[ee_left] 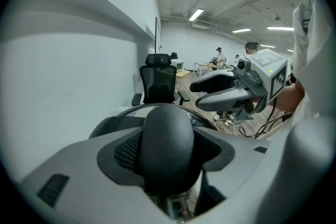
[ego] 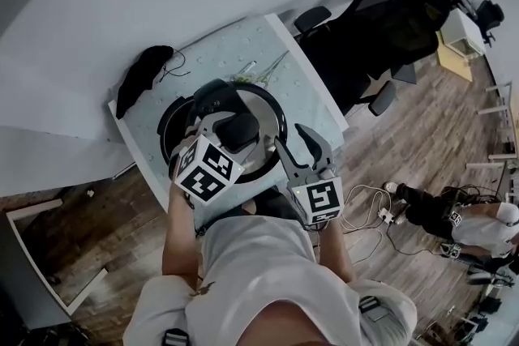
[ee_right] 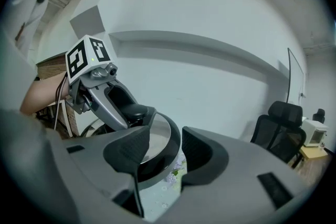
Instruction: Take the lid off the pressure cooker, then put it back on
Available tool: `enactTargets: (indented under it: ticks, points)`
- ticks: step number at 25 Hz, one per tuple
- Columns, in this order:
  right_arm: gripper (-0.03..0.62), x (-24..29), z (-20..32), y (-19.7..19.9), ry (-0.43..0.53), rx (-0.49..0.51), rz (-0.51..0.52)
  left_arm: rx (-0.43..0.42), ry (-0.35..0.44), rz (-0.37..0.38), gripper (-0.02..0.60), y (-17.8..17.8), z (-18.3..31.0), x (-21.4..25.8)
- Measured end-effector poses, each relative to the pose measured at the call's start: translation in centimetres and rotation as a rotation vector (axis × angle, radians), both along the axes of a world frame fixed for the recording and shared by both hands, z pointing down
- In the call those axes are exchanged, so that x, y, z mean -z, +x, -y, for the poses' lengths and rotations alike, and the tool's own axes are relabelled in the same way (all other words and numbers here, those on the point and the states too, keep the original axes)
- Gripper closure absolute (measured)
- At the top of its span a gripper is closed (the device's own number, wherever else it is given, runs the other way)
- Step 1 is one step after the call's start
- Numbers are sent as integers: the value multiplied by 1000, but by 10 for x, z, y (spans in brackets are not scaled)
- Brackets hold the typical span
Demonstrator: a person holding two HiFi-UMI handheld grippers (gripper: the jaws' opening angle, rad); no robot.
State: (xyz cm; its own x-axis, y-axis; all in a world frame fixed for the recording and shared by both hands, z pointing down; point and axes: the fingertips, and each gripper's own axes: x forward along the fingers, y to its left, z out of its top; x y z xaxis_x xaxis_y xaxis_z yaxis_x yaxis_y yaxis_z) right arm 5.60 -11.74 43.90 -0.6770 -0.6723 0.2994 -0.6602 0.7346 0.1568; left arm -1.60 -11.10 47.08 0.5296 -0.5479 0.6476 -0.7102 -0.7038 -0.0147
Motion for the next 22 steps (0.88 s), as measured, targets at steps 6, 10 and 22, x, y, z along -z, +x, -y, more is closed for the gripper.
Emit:
enactTargets:
  ticks: [6, 10, 22]
  points:
    - [399, -1, 1, 32, -4, -59, 5, -42, 4, 0, 308, 33, 13, -1]
    - [399, -1, 6, 55, -7, -93, 6, -66, 0, -2, 308, 57, 23, -3]
    - [399, -16, 30, 122, -42, -175, 8, -128, -30, 8, 307, 129, 58, -23]
